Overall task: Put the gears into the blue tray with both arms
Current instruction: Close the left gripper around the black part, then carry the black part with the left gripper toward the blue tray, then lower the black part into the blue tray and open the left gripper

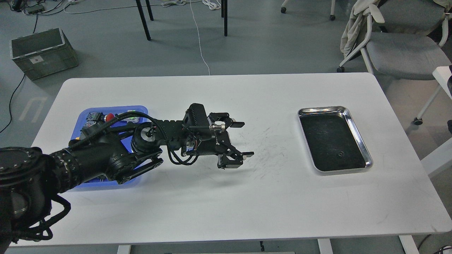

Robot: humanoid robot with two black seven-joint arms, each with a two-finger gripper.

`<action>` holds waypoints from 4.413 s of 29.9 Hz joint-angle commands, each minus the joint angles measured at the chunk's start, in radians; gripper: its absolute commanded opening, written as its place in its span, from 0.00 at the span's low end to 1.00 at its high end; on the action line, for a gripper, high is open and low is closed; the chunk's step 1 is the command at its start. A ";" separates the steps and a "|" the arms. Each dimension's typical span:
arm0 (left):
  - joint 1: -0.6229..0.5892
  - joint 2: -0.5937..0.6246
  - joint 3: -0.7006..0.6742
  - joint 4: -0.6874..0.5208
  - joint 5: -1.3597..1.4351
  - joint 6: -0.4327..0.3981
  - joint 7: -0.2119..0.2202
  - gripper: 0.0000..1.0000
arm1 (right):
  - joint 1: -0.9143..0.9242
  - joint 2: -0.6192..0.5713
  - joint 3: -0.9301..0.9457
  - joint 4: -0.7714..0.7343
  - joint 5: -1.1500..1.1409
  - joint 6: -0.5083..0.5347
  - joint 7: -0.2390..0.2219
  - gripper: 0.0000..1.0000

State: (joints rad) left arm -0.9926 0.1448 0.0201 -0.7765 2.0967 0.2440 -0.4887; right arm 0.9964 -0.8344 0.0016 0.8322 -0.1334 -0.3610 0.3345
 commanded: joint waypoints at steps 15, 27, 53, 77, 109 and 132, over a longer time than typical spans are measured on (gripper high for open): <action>0.040 -0.050 0.129 0.167 -0.038 0.133 0.000 0.88 | -0.001 -0.002 -0.003 0.002 0.000 0.001 0.000 0.92; 0.054 -0.067 0.199 0.273 -0.041 0.199 0.000 0.67 | -0.001 0.001 -0.003 0.002 -0.002 0.002 0.000 0.92; 0.063 -0.082 0.260 0.321 -0.070 0.205 0.000 0.51 | -0.002 0.000 -0.003 0.001 -0.003 0.004 0.001 0.92; 0.078 -0.086 0.305 0.364 -0.079 0.222 0.000 0.25 | -0.004 0.000 -0.005 0.002 -0.006 0.007 0.006 0.93; -0.075 0.110 0.305 0.241 -0.150 0.216 0.000 0.06 | -0.016 0.003 -0.006 -0.015 -0.014 0.016 0.012 0.93; 0.083 0.605 0.288 0.086 -0.155 0.245 0.000 0.07 | -0.022 0.011 -0.006 -0.016 -0.017 0.025 0.015 0.94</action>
State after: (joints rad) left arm -0.9296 0.7478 0.3125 -0.6821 1.9455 0.4879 -0.4886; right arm 0.9743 -0.8242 -0.0049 0.8161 -0.1504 -0.3359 0.3499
